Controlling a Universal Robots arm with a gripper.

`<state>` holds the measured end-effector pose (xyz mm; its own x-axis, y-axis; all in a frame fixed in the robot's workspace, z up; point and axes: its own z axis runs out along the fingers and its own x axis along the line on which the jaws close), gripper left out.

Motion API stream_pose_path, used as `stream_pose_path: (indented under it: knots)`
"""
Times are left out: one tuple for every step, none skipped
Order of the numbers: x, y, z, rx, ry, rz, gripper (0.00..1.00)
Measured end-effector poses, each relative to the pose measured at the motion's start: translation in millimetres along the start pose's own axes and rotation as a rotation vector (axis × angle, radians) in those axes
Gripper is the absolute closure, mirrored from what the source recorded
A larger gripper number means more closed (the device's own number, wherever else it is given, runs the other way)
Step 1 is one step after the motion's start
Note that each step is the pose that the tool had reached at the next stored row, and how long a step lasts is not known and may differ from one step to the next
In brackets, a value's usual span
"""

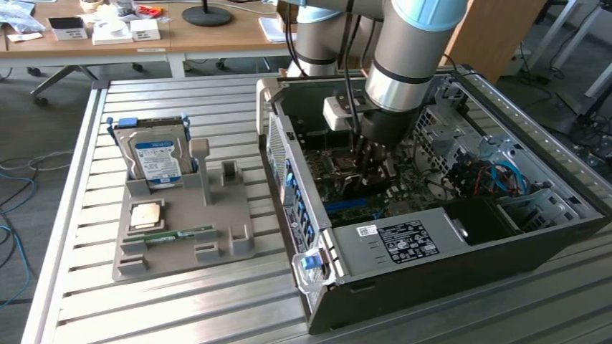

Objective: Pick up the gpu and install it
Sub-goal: 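Insert the gpu into the slot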

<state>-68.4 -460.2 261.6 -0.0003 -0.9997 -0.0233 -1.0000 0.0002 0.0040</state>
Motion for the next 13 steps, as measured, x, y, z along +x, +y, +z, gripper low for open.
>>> stream_pose_path:
  knots:
    - [0.0, 0.1, 0.0, 0.0001, 0.0000, -0.001, 0.73]
    - [0.0, 0.3, 0.0, 0.0003, 0.0001, -0.002, 0.73]
    - [0.0, 0.3, 0.0, 0.0004, 0.0000, -0.004, 0.73]
    - [0.0, 0.3, 0.0, 0.0004, 0.0000, -0.006, 0.73]
    - [0.0, 0.3, 0.0, 0.0005, 0.0000, -0.008, 0.73]
    - [0.0, 0.4, 0.0, 0.0004, 0.0001, -0.009, 0.73]
    - [-0.1, 0.4, 0.0, 0.0008, 0.0002, -0.011, 0.73]
    - [-0.4, 0.5, 0.0, 0.0014, 0.0001, -0.012, 0.73]
    - [-0.7, 0.6, 0.0, 0.0020, 0.0001, -0.013, 0.73]
    - [-0.9, 0.5, 0.0, 0.0023, 0.0000, -0.014, 0.73]
    - [-1.0, 0.5, 0.0, 0.0024, 0.0001, -0.014, 0.73]
    - [-1.0, 0.5, 0.0, 0.0024, 0.0001, -0.014, 0.73]
    - [-1.0, 0.5, 0.0, 0.0024, 0.0001, -0.014, 0.73]
